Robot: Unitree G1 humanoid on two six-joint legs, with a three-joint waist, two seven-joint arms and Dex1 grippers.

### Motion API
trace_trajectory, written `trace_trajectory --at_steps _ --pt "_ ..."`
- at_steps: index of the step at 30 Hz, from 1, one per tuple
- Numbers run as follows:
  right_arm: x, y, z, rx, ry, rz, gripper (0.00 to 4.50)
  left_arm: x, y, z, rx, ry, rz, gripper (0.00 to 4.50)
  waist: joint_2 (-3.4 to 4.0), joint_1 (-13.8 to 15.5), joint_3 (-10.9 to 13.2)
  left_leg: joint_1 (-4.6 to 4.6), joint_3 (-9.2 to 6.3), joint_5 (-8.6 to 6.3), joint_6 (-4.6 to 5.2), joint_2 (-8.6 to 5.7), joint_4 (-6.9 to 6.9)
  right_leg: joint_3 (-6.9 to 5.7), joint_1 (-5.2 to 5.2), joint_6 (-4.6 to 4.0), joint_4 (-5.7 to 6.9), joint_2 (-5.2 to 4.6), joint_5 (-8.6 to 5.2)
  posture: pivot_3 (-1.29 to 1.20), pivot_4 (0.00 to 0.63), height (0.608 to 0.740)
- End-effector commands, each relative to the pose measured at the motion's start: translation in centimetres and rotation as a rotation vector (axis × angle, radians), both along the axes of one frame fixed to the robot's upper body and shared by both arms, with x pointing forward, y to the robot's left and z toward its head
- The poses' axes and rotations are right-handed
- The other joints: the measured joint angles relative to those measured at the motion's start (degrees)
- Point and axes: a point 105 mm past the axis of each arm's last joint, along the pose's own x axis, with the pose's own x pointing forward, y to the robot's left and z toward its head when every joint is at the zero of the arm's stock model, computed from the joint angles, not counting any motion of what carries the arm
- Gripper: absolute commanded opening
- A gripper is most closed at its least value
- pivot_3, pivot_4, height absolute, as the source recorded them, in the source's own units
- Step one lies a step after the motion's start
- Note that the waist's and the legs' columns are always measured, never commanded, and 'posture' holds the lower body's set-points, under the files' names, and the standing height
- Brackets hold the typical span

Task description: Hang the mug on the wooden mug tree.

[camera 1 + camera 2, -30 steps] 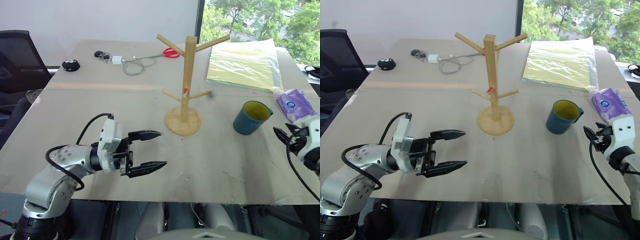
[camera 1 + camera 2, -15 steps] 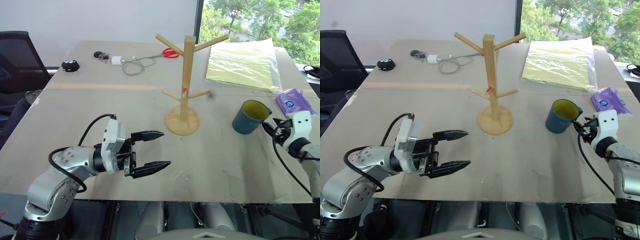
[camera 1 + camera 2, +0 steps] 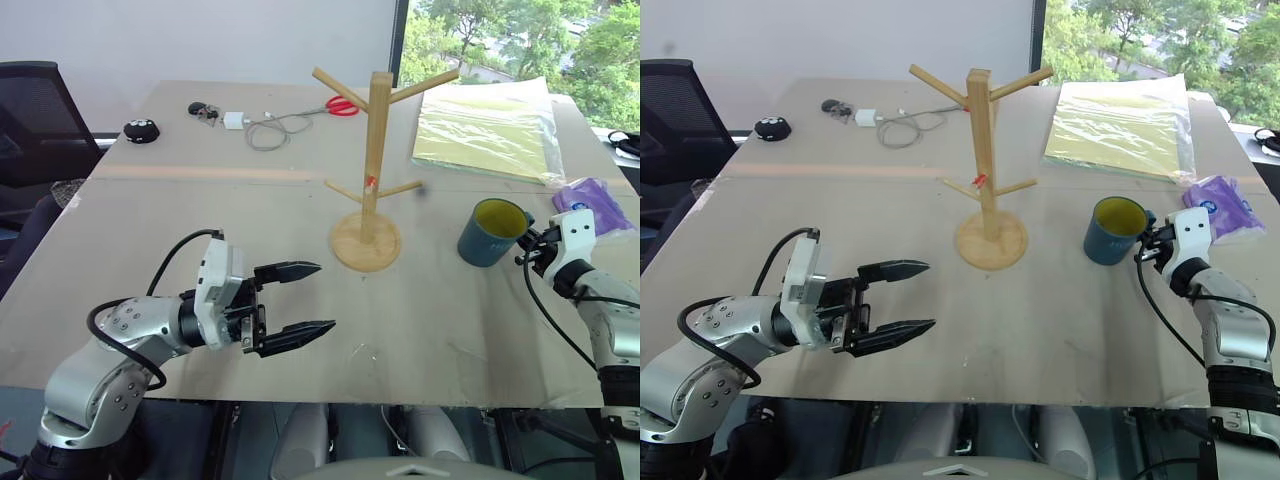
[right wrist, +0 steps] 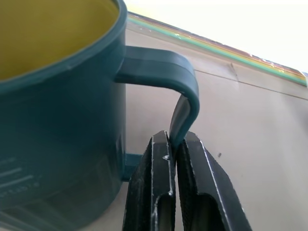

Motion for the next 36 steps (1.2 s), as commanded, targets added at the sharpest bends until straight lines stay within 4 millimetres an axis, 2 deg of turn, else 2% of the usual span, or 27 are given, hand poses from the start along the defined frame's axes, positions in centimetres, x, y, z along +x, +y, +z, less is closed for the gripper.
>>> trace_trajectory --at_steps 1,3,6,8,12,18,29,36 --pt "-2.0 3.3 7.5 -0.125 -0.218 0.147 0.03 0.1 0.9 1.1 -0.042 -0.065 0.048 4.5 0.2 0.02 0.12 -0.01 0.0 0.0 0.0 0.0 0.0 0.0 -0.01 0.0 0.0 0.0 0.0 0.0 0.15 0.74" --pt "-3.4 5.8 9.3 -0.223 -0.265 0.23 0.03 0.5 1.7 1.7 -0.085 -0.1 0.099 4.5 0.22 -0.18 0.12 -0.02 0.01 0.0 0.0 0.02 -0.01 0.01 -0.04 0.1 0.01 -0.01 0.05 0.0 0.15 0.74" --pt "-6.1 10.5 10.8 -0.38 -0.297 0.423 0.03 0.1 3.5 2.0 -0.166 -0.148 0.16 4.5 0.2 -0.64 0.1 -0.01 0.01 0.0 -0.01 0.06 -0.04 -0.01 -0.06 0.06 0.0 0.02 0.02 0.0 0.15 0.74" --pt "-6.9 12.0 10.8 -0.455 -0.283 0.482 0.03 -0.7 4.3 2.2 -0.177 -0.196 0.114 4.5 0.01 -0.79 0.06 0.02 -0.07 0.0 -0.03 0.1 -0.1 -0.08 -0.05 0.05 -0.01 0.05 0.01 0.0 0.15 0.74" --pt "-6.8 14.3 11.4 -0.522 -0.302 0.51 0.03 -0.2 5.6 2.0 -0.176 -0.109 0.13 4.5 -0.08 -0.48 0.07 -0.02 -0.1 0.01 -0.02 0.03 0.0 -0.17 -0.02 -0.08 -0.03 -0.06 -0.06 0.0 0.15 0.74" --pt "-6.4 15.5 11.9 -0.575 -0.295 0.548 0.03 -0.1 4.6 2.5 -0.186 -0.106 0.125 4.5 -0.15 -0.42 0.08 -0.08 -0.06 -0.01 0.01 0.0 0.18 -0.16 -0.01 -0.08 -0.03 -0.15 -0.04 0.0 0.15 0.74" --pt "-6.7 19.7 14.3 -0.617 -0.329 0.588 0.03 0.7 3.7 3.2 -0.182 -0.099 0.173 4.5 -0.14 -1.24 0.09 -0.11 -0.08 0.12 -0.23 0.05 0.05 -0.18 -0.07 -0.08 -0.03 -0.11 -0.05 0.0 0.15 0.74" --pt "-6.5 19.5 14.8 -0.774 -0.335 0.539 0.03 1.0 3.4 3.3 -0.181 -0.082 0.175 4.5 -0.15 -1.31 0.1 -0.12 -0.07 0.12 -0.23 0.02 0.05 -0.22 -0.09 -0.09 -0.04 -0.19 -0.05 0.0 0.15 0.74"
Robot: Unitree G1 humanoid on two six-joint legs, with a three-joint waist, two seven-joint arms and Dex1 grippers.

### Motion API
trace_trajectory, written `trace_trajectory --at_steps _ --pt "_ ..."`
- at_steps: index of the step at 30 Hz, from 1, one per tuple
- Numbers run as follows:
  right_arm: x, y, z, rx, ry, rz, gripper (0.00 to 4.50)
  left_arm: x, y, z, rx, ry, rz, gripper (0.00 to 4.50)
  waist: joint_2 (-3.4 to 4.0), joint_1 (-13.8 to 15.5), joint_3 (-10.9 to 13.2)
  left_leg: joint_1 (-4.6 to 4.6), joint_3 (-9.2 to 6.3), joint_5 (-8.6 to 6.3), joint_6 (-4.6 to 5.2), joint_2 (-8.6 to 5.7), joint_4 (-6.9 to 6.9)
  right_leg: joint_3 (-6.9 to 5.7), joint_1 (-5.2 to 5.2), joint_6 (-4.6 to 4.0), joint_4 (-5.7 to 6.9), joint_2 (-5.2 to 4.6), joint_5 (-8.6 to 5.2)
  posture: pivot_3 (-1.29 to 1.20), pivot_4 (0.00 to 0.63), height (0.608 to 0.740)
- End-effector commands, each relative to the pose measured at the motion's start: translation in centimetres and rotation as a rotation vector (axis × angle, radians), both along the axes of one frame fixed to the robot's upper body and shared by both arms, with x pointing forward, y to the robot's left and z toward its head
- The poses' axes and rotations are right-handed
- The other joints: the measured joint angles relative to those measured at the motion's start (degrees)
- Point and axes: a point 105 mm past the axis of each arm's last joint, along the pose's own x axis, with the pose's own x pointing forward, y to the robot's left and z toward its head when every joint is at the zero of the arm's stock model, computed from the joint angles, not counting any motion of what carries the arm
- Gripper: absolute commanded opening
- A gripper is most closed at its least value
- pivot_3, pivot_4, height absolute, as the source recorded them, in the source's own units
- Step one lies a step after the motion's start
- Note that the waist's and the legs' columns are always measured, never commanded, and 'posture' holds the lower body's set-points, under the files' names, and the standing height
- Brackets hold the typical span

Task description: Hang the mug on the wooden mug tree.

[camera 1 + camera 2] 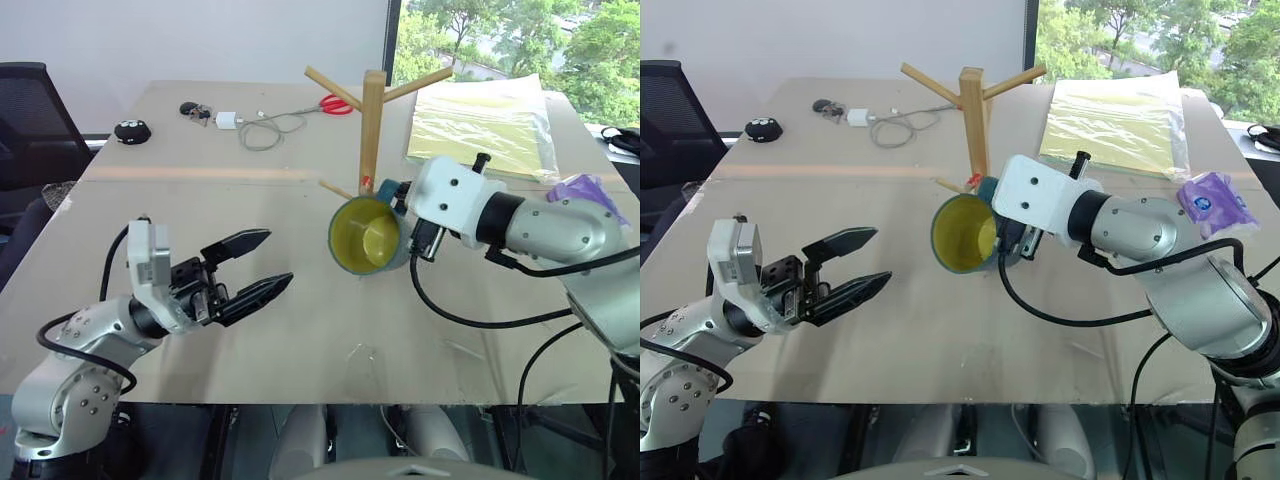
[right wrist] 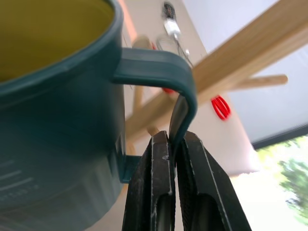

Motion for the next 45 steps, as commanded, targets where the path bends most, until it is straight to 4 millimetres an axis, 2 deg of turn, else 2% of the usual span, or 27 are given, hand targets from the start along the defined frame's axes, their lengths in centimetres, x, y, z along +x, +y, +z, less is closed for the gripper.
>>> trace_trajectory --at_steps 1,11,22,34,41,43,45 --pt "-0.5 0.1 1.3 -0.033 -0.068 0.005 0.03 -0.4 -0.8 1.0 0.007 -0.032 -0.039 4.5 0.0 -0.05 0.0 0.0 -0.01 0.0 0.0 0.01 0.0 -0.01 0.0 0.0 0.0 0.01 0.0 0.0 0.15 0.74" --pt "-0.3 1.7 1.8 -0.073 -0.011 0.047 0.03 -0.4 -0.5 0.6 0.015 0.0 -0.06 4.5 0.0 -0.17 0.01 0.0 0.0 0.0 -0.01 0.02 -0.03 -0.01 -0.02 0.0 0.0 0.01 0.0 0.0 0.15 0.74" --pt "0.7 3.2 2.6 -0.058 0.018 -0.016 0.03 -1.4 1.2 -0.8 0.002 0.026 -0.054 4.5 0.01 -0.26 0.01 -0.05 0.03 0.01 -0.03 0.02 -0.12 -0.02 -0.16 -0.01 0.01 -0.22 0.0 0.0 0.15 0.74" --pt "1.9 1.9 2.3 -0.051 0.055 -0.133 0.03 -3.3 3.3 -1.5 -0.021 0.02 -0.069 4.5 0.02 -0.33 0.01 -0.15 0.08 0.01 -0.03 0.0 -0.21 -0.03 -0.3 -0.01 0.0 -0.29 0.0 0.0 0.15 0.74" --pt "1.2 1.5 1.8 -0.049 0.073 -0.158 0.03 -3.7 4.1 -1.7 -0.023 0.012 -0.05 4.5 0.02 -0.31 0.02 -0.18 0.08 0.01 -0.03 0.0 -0.27 -0.02 -0.36 -0.02 -0.01 -0.31 0.0 0.0 0.15 0.74" --pt "0.9 0.7 0.6 -0.059 0.103 -0.172 0.56 -3.7 4.2 -1.8 -0.023 0.011 -0.046 4.5 -0.01 -0.28 -0.01 -0.19 0.09 0.01 -0.03 0.0 -0.28 -0.02 -0.36 -0.02 -0.02 -0.32 0.0 0.0 0.15 0.74" --pt "1.6 0.8 1.2 -0.006 0.079 -0.185 1.12 -3.8 4.3 -1.9 -0.022 0.015 -0.042 4.5 -0.04 -0.31 -0.02 -0.19 0.05 0.01 -0.03 0.0 -0.3 -0.06 -0.36 -0.02 -0.05 -0.34 0.0 0.0 0.15 0.74"
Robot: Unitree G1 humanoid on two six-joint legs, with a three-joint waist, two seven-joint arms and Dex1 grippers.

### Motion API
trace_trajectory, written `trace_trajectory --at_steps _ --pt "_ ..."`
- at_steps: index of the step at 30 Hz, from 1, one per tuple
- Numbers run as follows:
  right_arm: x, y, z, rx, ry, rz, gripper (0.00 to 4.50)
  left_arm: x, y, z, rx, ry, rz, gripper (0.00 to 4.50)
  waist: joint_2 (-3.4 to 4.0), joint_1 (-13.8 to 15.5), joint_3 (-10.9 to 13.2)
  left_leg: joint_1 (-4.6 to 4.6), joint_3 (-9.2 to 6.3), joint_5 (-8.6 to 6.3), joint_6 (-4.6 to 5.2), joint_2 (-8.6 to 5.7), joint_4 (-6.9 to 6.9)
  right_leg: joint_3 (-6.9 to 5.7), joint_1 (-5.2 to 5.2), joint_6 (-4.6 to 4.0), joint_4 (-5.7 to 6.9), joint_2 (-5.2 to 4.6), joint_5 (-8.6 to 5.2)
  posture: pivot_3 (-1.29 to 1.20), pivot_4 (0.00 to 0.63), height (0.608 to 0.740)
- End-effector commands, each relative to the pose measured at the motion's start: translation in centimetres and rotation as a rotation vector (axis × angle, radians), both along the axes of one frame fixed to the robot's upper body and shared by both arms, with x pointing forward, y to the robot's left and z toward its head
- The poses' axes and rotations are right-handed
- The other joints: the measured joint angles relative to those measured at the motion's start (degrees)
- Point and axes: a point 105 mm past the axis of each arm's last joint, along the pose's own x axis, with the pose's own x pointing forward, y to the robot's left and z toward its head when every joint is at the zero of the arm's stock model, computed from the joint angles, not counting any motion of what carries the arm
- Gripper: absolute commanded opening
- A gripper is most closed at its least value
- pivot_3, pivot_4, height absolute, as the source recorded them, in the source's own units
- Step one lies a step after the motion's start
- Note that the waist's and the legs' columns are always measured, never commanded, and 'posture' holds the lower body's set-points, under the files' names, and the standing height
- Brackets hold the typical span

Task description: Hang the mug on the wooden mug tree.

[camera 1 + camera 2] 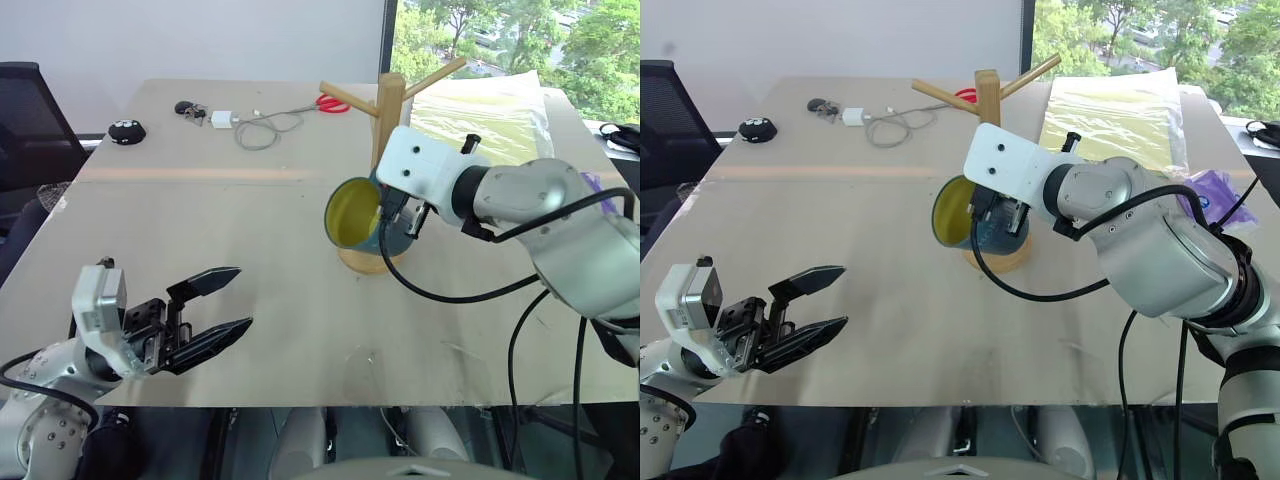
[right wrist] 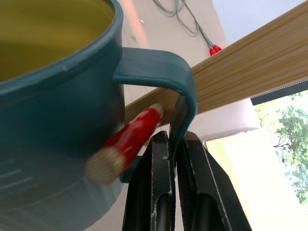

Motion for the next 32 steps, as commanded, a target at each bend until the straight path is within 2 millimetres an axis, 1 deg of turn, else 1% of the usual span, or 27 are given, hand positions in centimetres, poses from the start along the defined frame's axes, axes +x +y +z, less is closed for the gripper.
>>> trace_trajectory --at_steps 1,2,3,4,7,9,10,12,13,16,18,19,20,21,22,25,27,30,32 --pt "0.9 0.3 2.0 0.094 -0.087 -0.02 1.59 -0.4 0.6 0.4 0.004 -0.033 0.016 4.5 0.03 -0.39 0.02 0.0 0.02 0.0 0.0 0.0 0.0 0.02 0.0 0.0 -0.01 -0.01 0.0 0.0 0.15 0.74" --pt "1.1 0.5 2.4 0.117 -0.094 -0.023 2.18 -0.4 0.6 0.4 0.004 -0.032 0.017 4.5 0.04 -0.63 0.03 0.0 0.13 0.0 0.0 -0.01 0.0 0.13 -0.03 0.01 0.02 0.0 0.0 0.0 0.15 0.74" --pt "0.9 0.2 2.6 0.147 -0.072 -0.007 2.44 -0.5 0.7 0.4 0.004 -0.029 0.019 4.5 0.02 -0.86 0.02 0.0 0.13 0.0 0.0 -0.01 -0.01 0.15 -0.05 0.01 0.03 0.02 0.01 0.0 0.15 0.74" --pt "0.4 -0.2 3.0 0.185 -0.055 0.013 2.44 -0.5 0.8 0.4 0.004 -0.028 0.02 4.5 0.03 -0.96 0.03 0.02 0.1 0.0 0.0 0.01 -0.01 0.13 -0.03 0.01 0.04 0.06 0.01 0.0 0.15 0.74" --pt "-1.5 -1.6 3.2 0.293 0.018 0.088 2.44 -0.4 0.8 0.3 0.004 -0.022 0.014 4.5 -0.03 -0.58 -0.01 -0.02 0.01 0.0 0.01 0.01 -0.01 0.01 0.0 0.01 0.02 0.05 0.01 0.0 0.15 0.74" --pt "-2.2 -3.1 2.9 0.314 0.017 0.098 2.44 -0.2 0.7 0.3 0.004 -0.017 0.011 4.5 -0.05 -0.08 -0.01 -0.03 -0.01 -0.02 0.04 -0.01 -0.02 -0.02 0.02 0.03 -0.02 0.06 0.01 0.0 0.15 0.74" --pt "-2.5 -3.9 2.9 0.354 0.02 0.104 2.44 0.0 0.7 0.2 0.006 -0.015 0.01 4.5 -0.06 0.18 -0.01 -0.04 0.01 -0.04 0.08 -0.02 -0.01 -0.01 0.01 0.04 -0.03 0.05 0.02 0.0 0.15 0.74" --pt "-3.0 -5.5 2.9 0.487 0.051 0.118 2.44 0.5 0.6 -0.1 0.031 -0.004 0.027 4.5 -0.06 0.16 -0.01 -0.05 0.02 -0.13 0.23 -0.03 -0.02 0.0 0.02 0.04 -0.07 0.06 0.01 0.0 0.15 0.74" --pt "-3.4 -6.3 2.4 0.524 0.096 0.139 2.44 0.7 0.6 -0.4 0.044 0.007 0.038 4.5 -0.06 0.2 -0.01 -0.04 0.02 -0.13 0.23 -0.02 -0.03 0.0 0.03 0.05 -0.07 0.08 0.02 0.0 0.15 0.74" --pt "-4.3 -9.4 0.2 0.569 0.179 0.097 2.44 1.4 0.6 -1.1 0.094 0.038 0.072 4.5 -0.07 0.39 0.0 0.0 -0.01 -0.15 0.26 -0.04 -0.03 -0.01 0.1 0.05 -0.06 0.25 0.02 0.0 0.15 0.74" --pt "-5.3 -10.6 -1.5 0.556 0.231 0.098 2.99 1.7 0.7 -1.5 0.129 0.047 0.094 4.5 -0.08 0.52 0.0 0.02 -0.02 -0.16 0.28 -0.04 -0.03 -0.02 0.15 0.04 -0.07 0.26 0.01 0.0 0.15 0.74" --pt "-5.7 -11.4 -2.3 0.582 0.256 0.076 3.42 1.7 0.8 -1.7 0.143 0.052 0.098 4.5 -0.07 0.47 0.01 0.04 -0.02 -0.17 0.29 -0.04 -0.03 -0.01 0.15 0.04 -0.08 0.26 0.0 0.0 0.15 0.74" --pt "-6.0 -12.3 -3.4 0.589 0.272 0.044 3.75 1.8 1.0 -1.9 0.155 0.062 0.111 4.5 -0.07 0.45 0.0 0.06 -0.01 -0.17 0.3 -0.04 -0.03 0.01 0.16 0.04 -0.07 0.26 0.0 0.0 0.15 0.74" --pt "-6.4 -13.0 -4.4 0.59 0.291 0.02 4.2 2.0 1.2 -2.2 0.174 0.07 0.129 4.5 -0.08 0.28 0.01 0.06 0.0 -0.17 0.3 -0.03 -0.04 0.04 0.16 0.04 -0.07 0.29 0.0 0.0 0.15 0.74" --pt "-6.9 -13.7 -5.2 0.607 0.305 -0.004 4.43 2.2 1.5 -2.5 0.199 0.076 0.148 4.5 -0.06 0.17 0.02 0.13 0.03 -0.17 0.3 0.0 -0.04 0.1 0.2 0.05 -0.06 0.35 0.0 0.0 0.15 0.74" --pt "-8.2 -15.2 -7.4 0.598 0.344 -0.052 4.43 2.4 1.9 -3.1 0.259 0.106 0.181 4.5 -0.07 0.19 0.02 0.22 0.01 -0.17 0.29 0.02 -0.03 0.14 0.23 0.06 -0.02 0.41 -0.02 0.0 0.15 0.74" --pt "-8.9 -15.5 -8.2 0.597 0.368 -0.058 4.43 2.4 1.9 -3.3 0.282 0.12 0.184 4.5 -0.08 0.14 0.01 0.27 0.03 -0.16 0.29 0.03 -0.02 0.18 0.25 0.22 0.0 0.43 -0.11 0.0 0.15 0.74" --pt "-9.8 -16.7 -10.1 0.609 0.397 -0.109 4.43 2.4 1.8 -3.8 0.307 0.139 0.196 4.5 -0.1 0.3 0.0 0.32 0.05 -0.16 0.29 0.05 0.03 0.19 0.3 0.25 0.0 0.37 -0.13 0.0 0.15 0.74" --pt "-10.1 -17.0 -10.6 0.618 0.391 -0.126 4.43 2.5 1.6 -3.7 0.321 0.146 0.191 4.5 -0.11 0.36 -0.01 0.34 0.04 -0.16 0.29 0.05 0.04 0.17 0.35 0.25 -0.01 0.15 -0.14 0.0 0.15 0.74"
